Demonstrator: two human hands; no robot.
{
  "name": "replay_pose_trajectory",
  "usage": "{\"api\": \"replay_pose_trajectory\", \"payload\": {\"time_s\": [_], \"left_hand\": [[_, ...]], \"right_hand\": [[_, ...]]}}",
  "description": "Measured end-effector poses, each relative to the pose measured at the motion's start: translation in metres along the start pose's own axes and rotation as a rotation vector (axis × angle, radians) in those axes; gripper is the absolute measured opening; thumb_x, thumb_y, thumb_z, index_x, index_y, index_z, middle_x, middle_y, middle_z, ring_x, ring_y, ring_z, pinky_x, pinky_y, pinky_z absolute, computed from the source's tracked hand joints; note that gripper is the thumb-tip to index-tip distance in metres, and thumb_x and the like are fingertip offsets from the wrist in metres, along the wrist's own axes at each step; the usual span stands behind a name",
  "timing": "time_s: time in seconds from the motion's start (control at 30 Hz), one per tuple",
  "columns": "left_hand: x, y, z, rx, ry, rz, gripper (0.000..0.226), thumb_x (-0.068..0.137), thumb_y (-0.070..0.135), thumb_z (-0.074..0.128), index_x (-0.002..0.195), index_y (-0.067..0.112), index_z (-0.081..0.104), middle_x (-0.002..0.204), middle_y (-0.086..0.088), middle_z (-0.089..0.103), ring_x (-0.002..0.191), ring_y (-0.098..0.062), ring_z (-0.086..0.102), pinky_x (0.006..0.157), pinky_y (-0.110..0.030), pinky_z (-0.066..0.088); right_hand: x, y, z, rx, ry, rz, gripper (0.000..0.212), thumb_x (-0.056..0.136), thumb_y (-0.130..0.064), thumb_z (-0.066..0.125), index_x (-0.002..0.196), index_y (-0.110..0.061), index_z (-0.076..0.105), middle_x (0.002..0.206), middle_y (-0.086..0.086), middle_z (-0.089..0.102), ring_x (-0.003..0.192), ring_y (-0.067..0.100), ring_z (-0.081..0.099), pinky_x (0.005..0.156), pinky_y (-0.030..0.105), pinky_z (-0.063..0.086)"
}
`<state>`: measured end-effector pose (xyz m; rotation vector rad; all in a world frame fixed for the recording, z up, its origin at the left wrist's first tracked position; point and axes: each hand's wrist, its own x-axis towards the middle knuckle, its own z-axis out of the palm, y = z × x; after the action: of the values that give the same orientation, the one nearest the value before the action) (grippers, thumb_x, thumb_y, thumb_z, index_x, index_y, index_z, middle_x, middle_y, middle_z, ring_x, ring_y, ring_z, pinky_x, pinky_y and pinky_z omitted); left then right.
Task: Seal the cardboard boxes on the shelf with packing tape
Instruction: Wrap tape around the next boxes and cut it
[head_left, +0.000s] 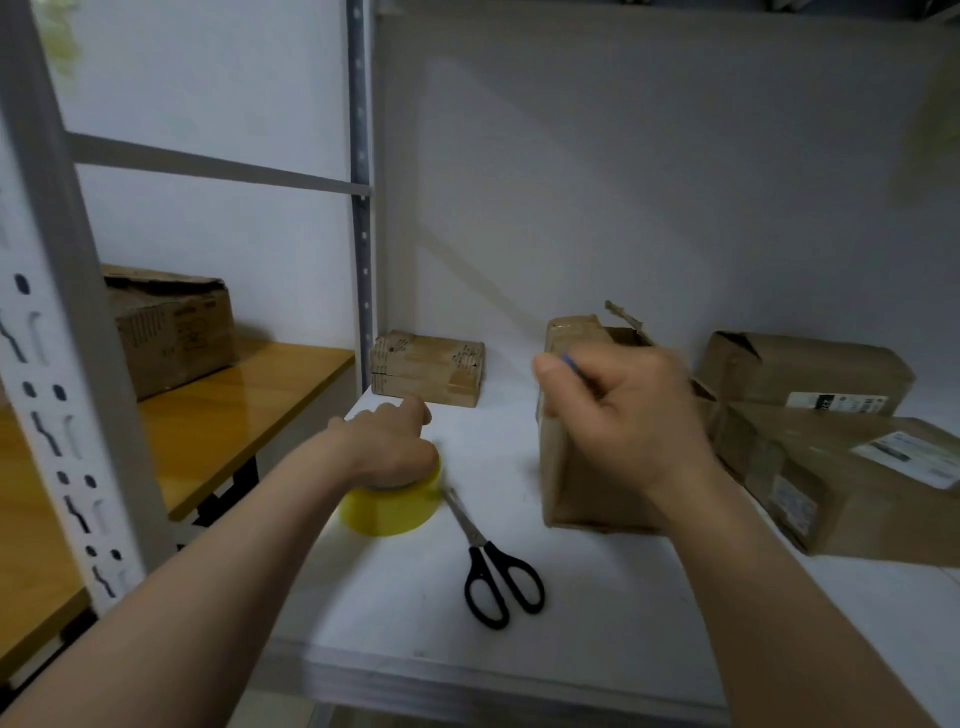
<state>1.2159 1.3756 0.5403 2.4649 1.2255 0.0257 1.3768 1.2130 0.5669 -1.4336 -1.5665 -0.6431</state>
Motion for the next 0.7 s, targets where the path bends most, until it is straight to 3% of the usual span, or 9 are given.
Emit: {"api": "replay_pose_trajectory", "payload": {"time_s": [0.07,0.13,0.23,0.33,0.43,0.5,0.57,0.63,0.7], "left_hand": [[0.000,-0.002,0.004,0.109,-0.041,-0.036,0.068,0.084,0.053,0.070,0.138,0.025,0.039,0.134,-0.001,0.053,0.126,-0.029,0.049,0.113,-0.053,0.031],[-0.004,0.000,0.011,0.229,-0.099,-0.067,0.067,0.076,0.062,0.076,0.124,0.023,0.048,0.118,0.004,0.058,0.120,-0.027,0.053,0.113,-0.055,0.027],[-0.007,-0.007,0.016,0.238,0.028,-0.043,0.036,0.081,0.047,0.075,0.103,0.023,0.061,0.096,0.007,0.061,0.105,-0.022,0.059,0.108,-0.052,0.036],[-0.017,-0.008,-0.003,-0.114,0.207,0.025,0.023,0.081,0.028,0.079,0.097,0.016,0.067,0.091,-0.003,0.067,0.087,-0.019,0.065,0.084,-0.036,0.056],[-0.033,0.002,-0.025,-0.540,0.336,0.116,0.016,0.083,0.016,0.081,0.092,0.014,0.068,0.085,-0.005,0.069,0.079,-0.018,0.064,0.067,-0.025,0.050],[-0.044,0.015,-0.033,-0.760,0.347,0.211,0.015,0.083,0.010,0.081,0.091,0.014,0.070,0.085,-0.005,0.074,0.082,-0.020,0.069,0.072,-0.023,0.054],[-0.054,0.026,-0.034,-0.905,0.319,0.292,0.013,0.084,0.009,0.079,0.094,0.013,0.071,0.090,-0.009,0.077,0.088,-0.024,0.074,0.087,-0.036,0.059],[-0.066,0.034,-0.034,-0.990,0.263,0.359,0.010,0.086,0.012,0.076,0.095,0.015,0.072,0.094,-0.009,0.077,0.091,-0.026,0.074,0.091,-0.042,0.058],[-0.073,0.038,-0.038,-0.969,0.253,0.400,0.030,0.081,0.031,0.079,0.099,0.009,0.071,0.095,-0.012,0.076,0.091,-0.028,0.073,0.089,-0.041,0.058]], "right_hand": [[-0.003,-0.012,0.014,0.033,-0.255,0.196,0.051,0.096,-0.050,0.049,0.061,-0.015,0.059,0.058,-0.001,0.065,0.056,0.013,0.064,0.055,0.040,0.055],[-0.005,-0.018,0.026,0.030,-0.417,0.322,0.048,0.098,-0.047,0.052,0.065,-0.014,0.064,0.066,-0.005,0.071,0.059,0.004,0.065,0.061,0.038,0.058],[-0.010,-0.020,0.036,0.173,-0.500,0.461,0.042,0.099,-0.039,0.057,0.067,-0.013,0.069,0.067,-0.008,0.073,0.059,0.002,0.067,0.062,0.025,0.055],[-0.011,-0.016,0.040,0.323,-0.512,0.604,0.030,0.098,-0.035,0.062,0.082,-0.012,0.071,0.077,-0.001,0.075,0.068,0.008,0.072,0.061,0.022,0.057],[-0.006,-0.016,0.042,0.454,-0.485,0.670,0.021,0.092,-0.034,0.070,0.102,-0.016,0.069,0.094,0.002,0.074,0.085,0.014,0.072,0.069,0.025,0.060],[0.000,-0.016,0.044,0.528,-0.451,0.628,0.034,0.084,-0.037,0.076,0.114,-0.023,0.065,0.104,-0.003,0.071,0.095,0.007,0.069,0.080,0.024,0.057],[0.007,-0.020,0.040,0.564,-0.415,0.535,0.037,0.087,-0.028,0.076,0.122,-0.028,0.062,0.112,-0.013,0.070,0.103,-0.003,0.065,0.085,0.015,0.053],[0.013,-0.025,0.032,0.603,-0.385,0.475,0.035,0.092,-0.018,0.070,0.124,-0.029,0.061,0.113,-0.014,0.070,0.105,0.000,0.065,0.083,0.022,0.057],[0.015,-0.027,0.021,0.689,-0.405,0.451,0.034,0.096,-0.011,0.064,0.123,-0.029,0.060,0.112,-0.008,0.071,0.105,0.009,0.068,0.078,0.031,0.060]]}}
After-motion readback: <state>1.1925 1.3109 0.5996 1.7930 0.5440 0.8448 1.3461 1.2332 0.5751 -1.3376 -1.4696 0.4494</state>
